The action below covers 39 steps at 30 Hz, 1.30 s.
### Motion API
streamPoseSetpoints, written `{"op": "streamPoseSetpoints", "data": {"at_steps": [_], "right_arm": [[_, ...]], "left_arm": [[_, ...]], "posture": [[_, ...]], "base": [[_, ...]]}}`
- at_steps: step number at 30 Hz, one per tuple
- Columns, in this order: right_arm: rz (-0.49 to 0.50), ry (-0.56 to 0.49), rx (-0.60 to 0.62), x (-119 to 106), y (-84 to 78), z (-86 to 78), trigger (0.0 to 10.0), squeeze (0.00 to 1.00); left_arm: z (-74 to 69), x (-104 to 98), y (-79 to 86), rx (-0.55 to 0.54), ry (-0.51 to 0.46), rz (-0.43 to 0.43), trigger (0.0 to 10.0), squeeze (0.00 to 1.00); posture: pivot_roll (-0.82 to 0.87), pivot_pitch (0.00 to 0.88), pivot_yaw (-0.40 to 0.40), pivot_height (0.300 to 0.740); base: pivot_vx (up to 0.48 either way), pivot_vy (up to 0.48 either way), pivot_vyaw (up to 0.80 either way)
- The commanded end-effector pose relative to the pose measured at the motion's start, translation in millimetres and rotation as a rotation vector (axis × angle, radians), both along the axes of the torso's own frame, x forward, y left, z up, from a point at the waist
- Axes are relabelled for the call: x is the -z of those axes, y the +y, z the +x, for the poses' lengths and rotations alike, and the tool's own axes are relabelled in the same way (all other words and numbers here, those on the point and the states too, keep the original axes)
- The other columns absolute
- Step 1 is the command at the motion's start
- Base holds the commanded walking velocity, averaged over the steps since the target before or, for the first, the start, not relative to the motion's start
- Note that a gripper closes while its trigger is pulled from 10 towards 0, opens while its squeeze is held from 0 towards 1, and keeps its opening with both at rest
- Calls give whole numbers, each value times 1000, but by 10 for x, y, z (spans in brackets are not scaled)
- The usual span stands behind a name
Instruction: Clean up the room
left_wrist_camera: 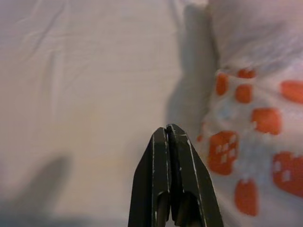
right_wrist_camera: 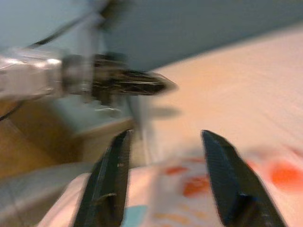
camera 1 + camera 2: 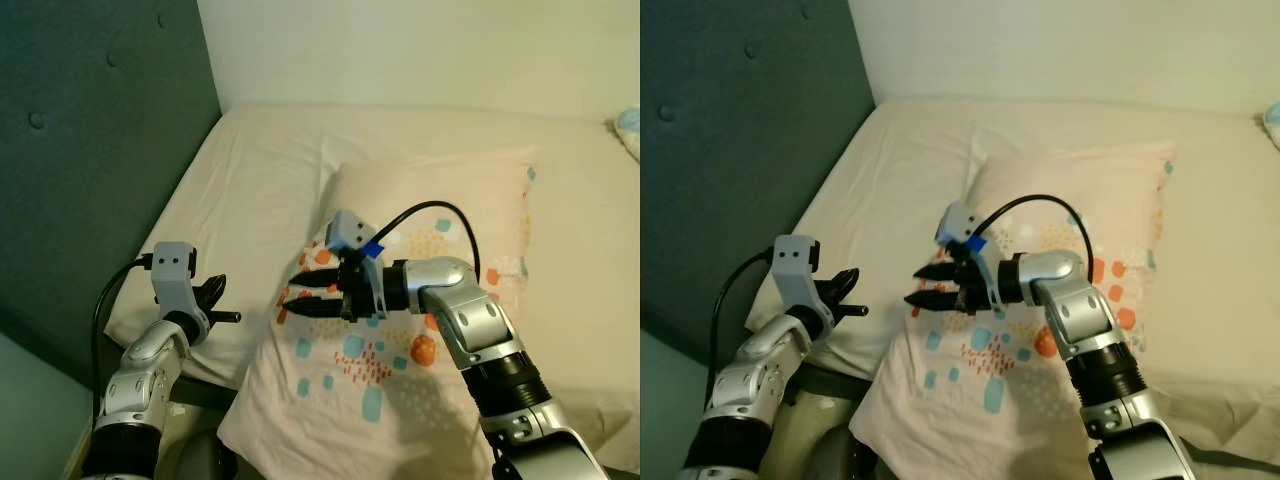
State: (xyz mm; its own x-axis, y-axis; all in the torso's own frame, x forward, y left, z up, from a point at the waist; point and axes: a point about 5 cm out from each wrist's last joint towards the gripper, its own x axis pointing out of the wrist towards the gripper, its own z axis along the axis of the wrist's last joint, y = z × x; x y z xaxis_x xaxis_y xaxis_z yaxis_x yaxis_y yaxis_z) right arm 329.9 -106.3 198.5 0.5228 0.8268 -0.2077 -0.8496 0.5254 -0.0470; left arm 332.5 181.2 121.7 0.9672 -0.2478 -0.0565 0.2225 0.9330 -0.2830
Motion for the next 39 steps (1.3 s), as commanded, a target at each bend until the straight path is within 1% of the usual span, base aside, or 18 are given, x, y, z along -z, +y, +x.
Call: {"op": "streamPoseSetpoints", "data": {"at_steps": [1,2,3,4,7,11,18,20,26,27,30,31,32,33,34,36,38,39], "right_arm": [[17,19,179,7,-113,24,10000,1000],[9,19,320,49,-172,40,10000,1000],[-34,7,504,141,-258,21,10000,1000],[-71,-10,616,204,-315,-18,10000,1000],[-130,-29,734,313,-407,-146,10000,1000],[-146,63,828,464,-500,-388,10000,1000],[-116,172,945,597,-586,-664,10000,1000],[-116,172,945,597,-586,-664,10000,1000],[52,7,1189,510,-828,-807,10000,1000],[58,-66,1341,495,-1012,-976,10000,1000],[44,-83,1383,492,-1063,-1045,10000,1000],[31,-102,1415,495,-1111,-1120,10000,776],[18,-117,1433,491,-1144,-1185,10000,569],[14,-130,1430,494,-1166,-1246,10000,176],[14,-130,1430,494,-1166,-1246,10000,176],[29,-100,1418,562,-1194,-1338,10000,0],[29,-100,1418,562,-1194,-1338,10000,0],[102,-54,1352,639,-1176,-1365,10000,243]], "left_arm": [[-4,62,4,35,23,-54,10000,204],[0,74,-15,78,18,-68,10000,204],[-5,93,-47,129,8,-69,10000,847],[-11,111,-77,170,0,-66,10000,1000],[-35,154,-162,250,0,-64,10000,1000],[-64,251,-283,342,25,-37,10000,1000],[-56,365,-356,378,54,-23,10000,1000],[-56,365,-356,378,54,-23,10000,1000],[-39,406,-367,351,57,-6,10000,1000],[-42,420,-340,315,56,-10,10000,875],[-44,432,-329,305,57,-11,10000,875],[-48,447,-320,296,59,-11,10000,0],[-57,463,-318,292,61,-12,10000,0],[-63,474,-321,289,63,-17,10000,0],[-63,474,-321,289,63,-17,10000,0],[-70,499,-340,298,76,-24,10000,0],[-70,499,-340,298,76,-24,10000,0],[-73,560,-357,298,109,-9,10000,0]], "posture": [[-109,171,39,574],[-118,171,41,574],[-134,172,46,574],[-137,172,46,574],[-136,172,45,574],[-150,178,38,574],[-162,187,28,574],[-162,187,28,574],[-159,184,23,574],[-158,182,22,574],[-158,182,22,574],[-159,184,22,574],[-160,185,22,574],[-161,184,22,574],[-161,184,22,574],[-164,185,24,574],[-164,185,24,574],[-175,187,25,574]], "base": [[0,0,0],[0,0,0],[0,0,0],[0,0,0],[0,0,0],[0,0,0],[0,0,0],[0,0,0],[0,0,0],[0,0,0],[0,0,0],[0,0,0],[0,0,0],[0,0,0],[0,0,0],[0,0,0],[0,0,0],[0,0,0]]}}
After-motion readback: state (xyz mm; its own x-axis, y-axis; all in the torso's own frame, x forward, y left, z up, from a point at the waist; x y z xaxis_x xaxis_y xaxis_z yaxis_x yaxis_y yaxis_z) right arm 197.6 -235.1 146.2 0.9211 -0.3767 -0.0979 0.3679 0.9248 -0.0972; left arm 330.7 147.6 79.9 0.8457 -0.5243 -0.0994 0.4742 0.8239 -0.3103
